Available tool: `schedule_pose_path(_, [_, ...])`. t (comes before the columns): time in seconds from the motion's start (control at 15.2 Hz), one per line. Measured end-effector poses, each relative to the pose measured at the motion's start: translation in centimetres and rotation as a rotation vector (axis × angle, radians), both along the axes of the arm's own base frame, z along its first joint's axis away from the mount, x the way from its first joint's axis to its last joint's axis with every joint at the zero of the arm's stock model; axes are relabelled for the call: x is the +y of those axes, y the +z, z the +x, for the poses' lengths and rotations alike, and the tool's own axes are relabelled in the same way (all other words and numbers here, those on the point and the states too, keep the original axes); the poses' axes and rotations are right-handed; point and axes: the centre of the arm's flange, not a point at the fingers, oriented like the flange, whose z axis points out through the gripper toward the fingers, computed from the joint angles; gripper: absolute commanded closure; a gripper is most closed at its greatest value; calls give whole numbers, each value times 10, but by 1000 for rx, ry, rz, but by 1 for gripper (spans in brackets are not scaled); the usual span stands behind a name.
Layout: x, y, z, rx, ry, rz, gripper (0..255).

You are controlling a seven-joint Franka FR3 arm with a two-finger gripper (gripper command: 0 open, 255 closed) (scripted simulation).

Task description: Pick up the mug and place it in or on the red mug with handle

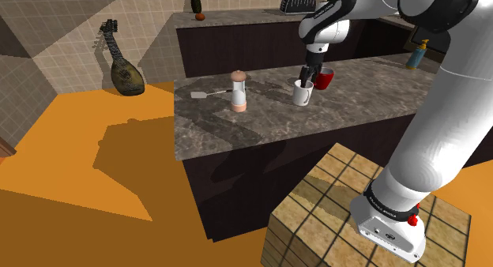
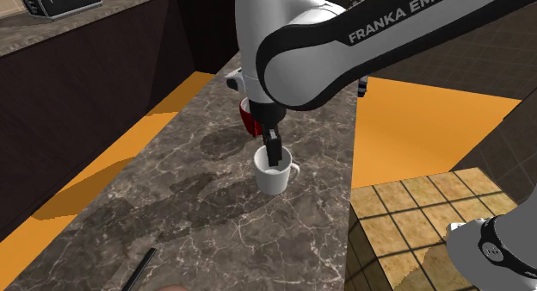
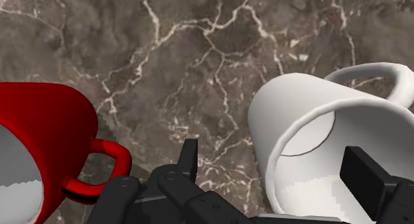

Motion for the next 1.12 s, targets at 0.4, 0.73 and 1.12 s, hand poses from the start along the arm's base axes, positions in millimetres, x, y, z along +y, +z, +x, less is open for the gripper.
schedule_pose_path(0.4, [0, -13, 0, 0, 0, 0, 0])
schedule_pose_path(0.73, [0, -13, 0, 0, 0, 0, 255])
schedule_pose_path(1.12, [0, -13, 0, 0, 0, 0, 255])
